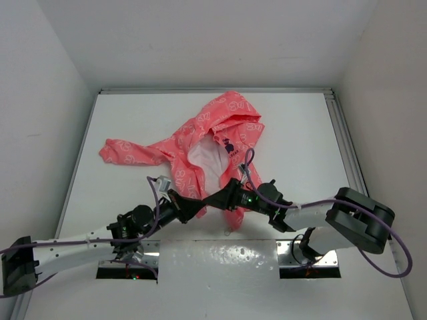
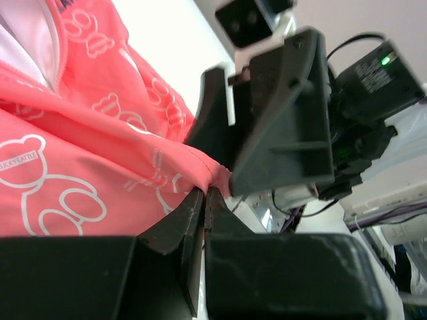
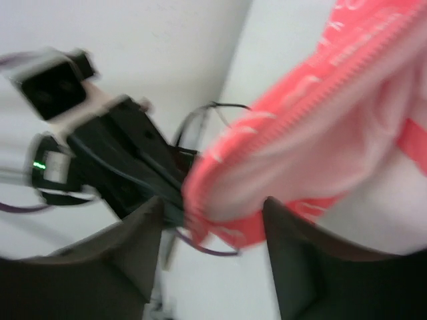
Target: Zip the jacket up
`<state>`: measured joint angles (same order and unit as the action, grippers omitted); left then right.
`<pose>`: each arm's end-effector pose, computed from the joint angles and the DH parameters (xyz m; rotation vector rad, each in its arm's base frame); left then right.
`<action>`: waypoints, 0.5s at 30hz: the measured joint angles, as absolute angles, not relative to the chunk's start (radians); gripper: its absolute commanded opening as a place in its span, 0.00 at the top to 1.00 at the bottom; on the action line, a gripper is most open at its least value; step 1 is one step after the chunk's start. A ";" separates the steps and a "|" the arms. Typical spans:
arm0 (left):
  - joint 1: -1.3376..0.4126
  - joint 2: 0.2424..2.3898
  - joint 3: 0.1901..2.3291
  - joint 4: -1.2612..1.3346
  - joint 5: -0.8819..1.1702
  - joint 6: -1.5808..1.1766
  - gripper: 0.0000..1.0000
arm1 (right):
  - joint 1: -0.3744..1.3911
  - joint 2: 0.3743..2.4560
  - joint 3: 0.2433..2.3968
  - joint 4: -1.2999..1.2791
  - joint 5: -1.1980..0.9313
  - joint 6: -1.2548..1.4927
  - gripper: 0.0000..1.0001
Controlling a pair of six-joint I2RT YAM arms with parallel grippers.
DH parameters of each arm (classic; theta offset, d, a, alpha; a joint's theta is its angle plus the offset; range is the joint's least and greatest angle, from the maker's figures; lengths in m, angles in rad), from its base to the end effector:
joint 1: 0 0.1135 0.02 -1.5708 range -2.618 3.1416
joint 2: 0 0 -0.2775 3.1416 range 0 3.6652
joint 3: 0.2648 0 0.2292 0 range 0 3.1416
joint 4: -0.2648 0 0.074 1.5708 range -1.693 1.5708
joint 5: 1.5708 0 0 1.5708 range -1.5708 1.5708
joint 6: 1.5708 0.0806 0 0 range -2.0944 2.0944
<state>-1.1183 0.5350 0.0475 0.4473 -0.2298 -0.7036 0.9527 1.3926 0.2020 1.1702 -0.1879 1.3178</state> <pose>0.0852 -0.1333 0.1982 0.1697 1.7448 -1.1991 0.1394 0.2220 0.2003 0.1773 1.9534 1.8127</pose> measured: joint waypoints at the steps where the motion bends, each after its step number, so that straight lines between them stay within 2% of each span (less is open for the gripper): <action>1: -1.117 0.518 0.047 0.439 -0.237 -0.702 1.00 | 0.953 1.386 0.202 1.119 -0.190 1.300 0.23; 2: -1.116 0.503 0.047 0.430 -0.245 -0.700 1.00 | 0.953 1.376 0.203 1.108 -0.191 1.304 0.23; 3: -1.116 0.488 0.047 0.414 -0.252 -0.688 1.00 | 0.953 1.348 0.206 1.040 -0.189 1.283 0.17; 7: -1.115 0.434 0.047 0.343 -0.286 -0.644 1.00 | 0.955 1.166 0.221 0.780 -0.150 1.206 0.16; 8: -1.115 0.429 0.047 0.323 -0.296 -0.627 1.00 | 0.957 1.107 0.228 0.709 -0.130 1.183 0.27; 10: -1.115 0.422 0.048 0.296 -0.310 -0.606 1.00 | 0.958 0.999 0.233 0.590 -0.091 1.141 0.57; 12: -1.115 0.428 0.054 0.258 -0.324 -0.581 1.00 | 0.958 0.906 0.233 0.467 -0.051 1.102 0.97; 13: -1.115 0.432 0.057 0.244 -0.329 -0.571 1.00 | 0.958 0.869 0.234 0.401 -0.034 1.087 1.00; 15: -1.115 0.442 0.066 0.224 -0.334 -0.551 1.00 | 0.958 0.811 0.235 0.255 0.001 1.074 1.00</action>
<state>-1.1152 0.4419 0.0662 0.2237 -0.3344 -0.5507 0.9581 0.8108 0.2352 0.2546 0.0006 1.0744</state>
